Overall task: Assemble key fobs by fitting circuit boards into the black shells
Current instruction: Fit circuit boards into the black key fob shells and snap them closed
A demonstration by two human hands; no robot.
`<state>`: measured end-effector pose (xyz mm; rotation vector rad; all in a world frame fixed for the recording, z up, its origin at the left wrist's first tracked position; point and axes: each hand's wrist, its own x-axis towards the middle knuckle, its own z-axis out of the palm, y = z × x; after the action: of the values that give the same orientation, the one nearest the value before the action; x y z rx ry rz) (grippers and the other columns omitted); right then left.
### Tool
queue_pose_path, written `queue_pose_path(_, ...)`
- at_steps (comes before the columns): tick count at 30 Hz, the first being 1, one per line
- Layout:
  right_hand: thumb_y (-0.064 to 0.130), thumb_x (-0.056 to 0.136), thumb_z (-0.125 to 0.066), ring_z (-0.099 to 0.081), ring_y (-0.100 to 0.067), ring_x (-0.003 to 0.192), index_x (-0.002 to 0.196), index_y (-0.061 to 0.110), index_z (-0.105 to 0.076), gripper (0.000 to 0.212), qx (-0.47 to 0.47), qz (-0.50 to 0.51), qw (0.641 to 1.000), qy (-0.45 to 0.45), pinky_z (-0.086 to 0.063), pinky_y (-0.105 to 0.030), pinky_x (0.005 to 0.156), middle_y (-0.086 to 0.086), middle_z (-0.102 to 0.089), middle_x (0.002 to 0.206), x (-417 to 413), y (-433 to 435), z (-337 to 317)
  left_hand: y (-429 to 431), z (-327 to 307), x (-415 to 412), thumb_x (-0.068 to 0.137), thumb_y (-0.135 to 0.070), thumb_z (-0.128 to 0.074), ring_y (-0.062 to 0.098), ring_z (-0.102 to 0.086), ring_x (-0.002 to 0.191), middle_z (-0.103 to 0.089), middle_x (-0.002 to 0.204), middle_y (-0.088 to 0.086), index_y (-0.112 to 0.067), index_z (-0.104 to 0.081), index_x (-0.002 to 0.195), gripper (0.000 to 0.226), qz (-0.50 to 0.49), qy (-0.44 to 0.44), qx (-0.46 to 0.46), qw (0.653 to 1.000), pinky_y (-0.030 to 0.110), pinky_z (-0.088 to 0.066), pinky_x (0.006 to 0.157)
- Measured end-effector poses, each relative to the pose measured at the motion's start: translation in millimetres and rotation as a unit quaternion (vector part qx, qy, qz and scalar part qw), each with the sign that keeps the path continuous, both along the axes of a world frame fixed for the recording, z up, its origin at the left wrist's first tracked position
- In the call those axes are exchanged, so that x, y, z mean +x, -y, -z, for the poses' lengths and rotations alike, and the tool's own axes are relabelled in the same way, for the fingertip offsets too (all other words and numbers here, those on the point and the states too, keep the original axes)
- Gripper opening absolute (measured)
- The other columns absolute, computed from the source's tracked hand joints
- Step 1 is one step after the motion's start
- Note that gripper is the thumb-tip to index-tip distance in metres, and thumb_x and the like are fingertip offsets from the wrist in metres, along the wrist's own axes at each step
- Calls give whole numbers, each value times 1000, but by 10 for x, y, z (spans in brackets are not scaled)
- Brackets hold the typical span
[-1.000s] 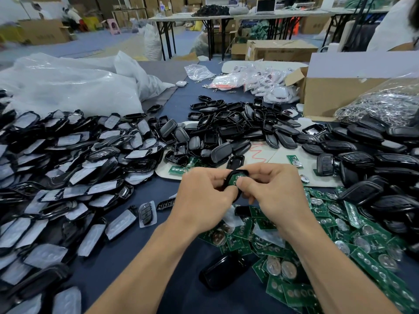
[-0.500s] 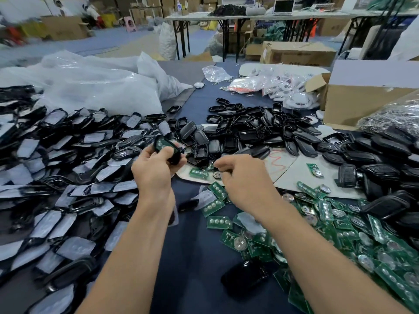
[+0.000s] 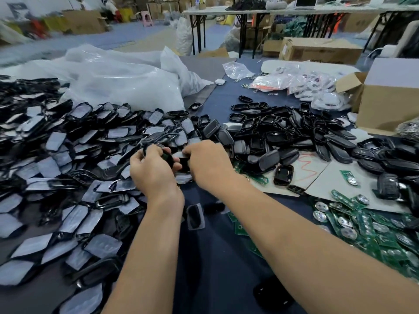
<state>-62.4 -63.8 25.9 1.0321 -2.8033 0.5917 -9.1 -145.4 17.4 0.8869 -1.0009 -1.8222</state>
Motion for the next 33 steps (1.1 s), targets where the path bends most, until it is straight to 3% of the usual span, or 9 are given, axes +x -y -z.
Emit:
queue_pose_path(4,12,89,-64,-60,-23,103,102,31,-78,27,-81,52,995,-39,-34,-35,97,-1,-71,96,96,-75,39,8,-3,-9,85,-3,-53,18,-55,46,-65,69,3,-9,-55,98,14,14,-3,9,1000,25,-43,42)
queue_pose_path(7,16,90,-62,-56,-19,67,73,28,-72,24,-272,98,954,75,-44,-33,66,1,-66,68,162,-367,-15,-49,-13,-22,89,-1,-53,15,-56,43,-63,70,4,-11,-54,100,15,45,14,0,999,24,-48,43)
queue_pose_path(9,19,89,-65,-54,-15,55,77,22,-74,15,-334,115,923,153,-42,-36,54,-1,-68,64,220,-655,-24,-167,-21,-34,90,3,-52,14,-57,44,-61,68,6,-11,-56,101,18,110,34,-31,993,24,-52,45)
queue_pose_path(13,13,91,-65,-50,-12,57,88,22,-78,16,-400,108,873,259,-41,-33,54,-8,-65,63,427,-1334,28,-573,-48,-18,90,9,-50,18,-64,48,-65,59,4,-11,-70,96,29,313,71,-87,943,26,-56,48)
queue_pose_path(18,3,95,-66,-51,-7,51,77,20,-81,29,-411,120,849,311,-43,-17,49,-1,-64,60,509,-1898,92,-977,-49,93,88,8,-47,22,-61,50,-67,71,14,-10,-77,93,35,494,76,-82,862,26,-49,45)
queue_pose_path(25,1,92,-70,-56,-12,49,74,14,-79,24,-430,143,818,355,-42,-21,45,-6,-75,68,534,-2044,109,-1075,15,122,95,-7,-65,14,-49,49,-60,65,4,-25,-78,97,23,555,99,-144,813,19,-39,43)
queue_pose_path(29,5,87,-78,-56,-10,49,91,11,-78,8,-491,168,766,380,-45,-23,50,-5,-73,66,534,-2043,90,-1022,54,94,90,1,-70,10,-46,46,-54,61,1,-20,-75,100,24,531,74,-111,837,18,-34,41)
queue_pose_path(30,7,85,-81,-59,-8,51,93,15,-78,12,-494,192,773,349,-47,-22,54,1,-73,66,530,-2056,94,-1015,60,88,89,3,-71,10,-46,45,-54,61,1,-20,-75,98,25,519,68,-105,846,18,-34,40)
queue_pose_path(33,21,77,-85,-66,7,86,105,34,-76,32,-373,240,885,142,-48,-11,75,22,-75,92,559,-2078,77,-1013,79,71,85,6,-74,11,-45,44,-57,63,3,-17,-77,94,25,484,70,-115,865,19,-33,39)
